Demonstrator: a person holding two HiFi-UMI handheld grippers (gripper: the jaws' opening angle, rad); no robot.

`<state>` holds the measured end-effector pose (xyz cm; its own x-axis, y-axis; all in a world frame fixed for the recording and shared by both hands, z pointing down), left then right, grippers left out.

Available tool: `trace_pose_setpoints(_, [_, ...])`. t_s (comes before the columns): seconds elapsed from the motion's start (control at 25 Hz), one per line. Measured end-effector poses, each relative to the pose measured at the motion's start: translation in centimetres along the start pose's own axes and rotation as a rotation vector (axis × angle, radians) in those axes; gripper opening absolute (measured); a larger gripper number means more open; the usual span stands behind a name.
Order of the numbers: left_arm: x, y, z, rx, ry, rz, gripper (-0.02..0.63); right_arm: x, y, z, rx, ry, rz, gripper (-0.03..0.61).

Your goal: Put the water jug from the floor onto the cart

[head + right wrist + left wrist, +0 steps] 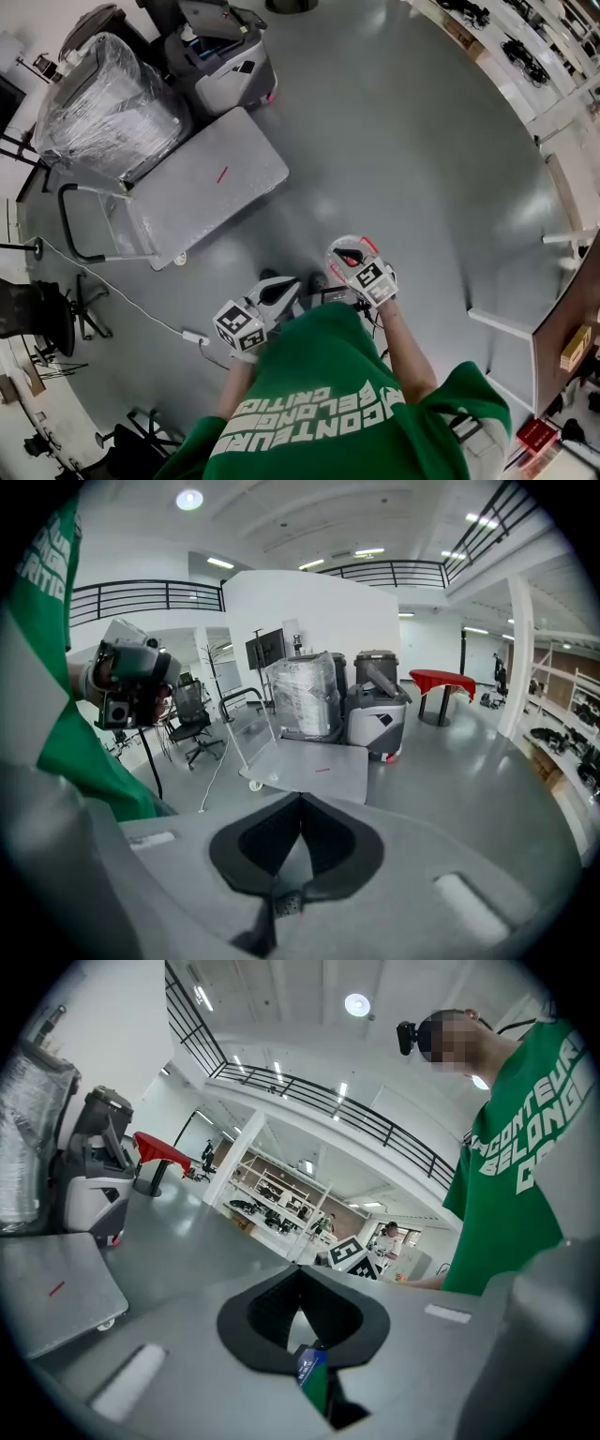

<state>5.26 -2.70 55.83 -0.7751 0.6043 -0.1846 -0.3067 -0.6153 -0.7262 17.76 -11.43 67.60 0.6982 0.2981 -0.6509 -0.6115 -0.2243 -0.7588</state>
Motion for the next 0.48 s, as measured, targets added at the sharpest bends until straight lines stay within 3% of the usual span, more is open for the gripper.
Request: trace_pose_setpoints(0.48, [1.7, -1.7, 1.5, 0.035, 0.057, 0.034, 0.014, -3.2, -5.9, 0.7, -0.025, 0.035, 0.155, -0.008])
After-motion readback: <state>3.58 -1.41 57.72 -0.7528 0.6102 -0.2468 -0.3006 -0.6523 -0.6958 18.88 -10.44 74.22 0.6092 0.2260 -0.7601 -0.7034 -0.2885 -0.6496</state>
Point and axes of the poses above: the fingertips, and each gripper's own axes: x backward along the fingers, z to its left, y out of its top, the point moved 4 cm from there along x, backward along the fingers, and after that the axes turned 10 degrees about x, right-handed, at the moved point
